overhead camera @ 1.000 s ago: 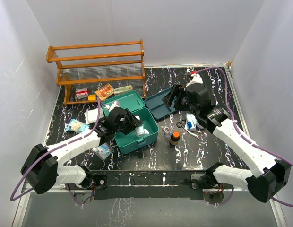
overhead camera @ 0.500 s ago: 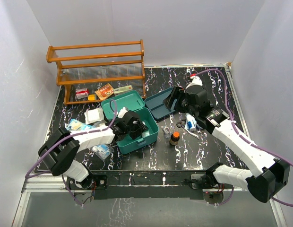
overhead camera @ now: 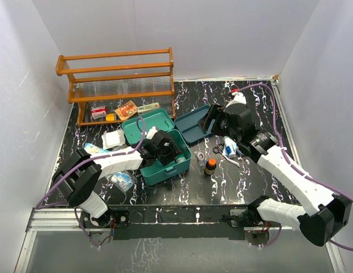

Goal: Organize the medicine kit

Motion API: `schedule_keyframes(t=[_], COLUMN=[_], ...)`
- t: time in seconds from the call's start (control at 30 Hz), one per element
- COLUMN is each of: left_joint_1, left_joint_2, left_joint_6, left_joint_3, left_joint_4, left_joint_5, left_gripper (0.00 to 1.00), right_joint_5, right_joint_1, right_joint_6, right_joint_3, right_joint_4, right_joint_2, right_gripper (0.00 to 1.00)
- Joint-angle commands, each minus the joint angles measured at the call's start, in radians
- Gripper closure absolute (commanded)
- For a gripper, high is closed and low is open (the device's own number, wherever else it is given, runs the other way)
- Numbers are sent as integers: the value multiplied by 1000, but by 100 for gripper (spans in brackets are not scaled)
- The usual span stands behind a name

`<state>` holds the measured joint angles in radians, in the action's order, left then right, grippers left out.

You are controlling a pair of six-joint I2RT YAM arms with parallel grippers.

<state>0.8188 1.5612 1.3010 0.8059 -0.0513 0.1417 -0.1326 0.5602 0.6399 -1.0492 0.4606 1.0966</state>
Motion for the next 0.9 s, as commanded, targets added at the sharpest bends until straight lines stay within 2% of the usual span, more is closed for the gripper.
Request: schedule_keyframes(t=[0.0,0.17,0.37,0.7,0.87], left_joint_1=[6,6,6,5,6], left_joint_2=[-23,-30,-64,-185,-273], left_joint_6=[-12,-20,-62,-175,-303], left_joint_3=[28,17,37,101,118], left_joint_4=[20,20,54,233,286], left_joint_5=[-1,6,24,43,45], left_gripper=[45,50,50,43,43], right_joint_5=[-26,-27,-30,19,54], right_joint_1=[0,-1,-2,-2,-1], right_joint_6=[13,18,18,-21,-62], right_joint_3=[-4,-3,-12,-22,20], right_joint_4=[-20,-20,-10,44,67], right_joint_2=[-33,-35,-34,-49,-86], right_gripper=[34,34,34,31,27])
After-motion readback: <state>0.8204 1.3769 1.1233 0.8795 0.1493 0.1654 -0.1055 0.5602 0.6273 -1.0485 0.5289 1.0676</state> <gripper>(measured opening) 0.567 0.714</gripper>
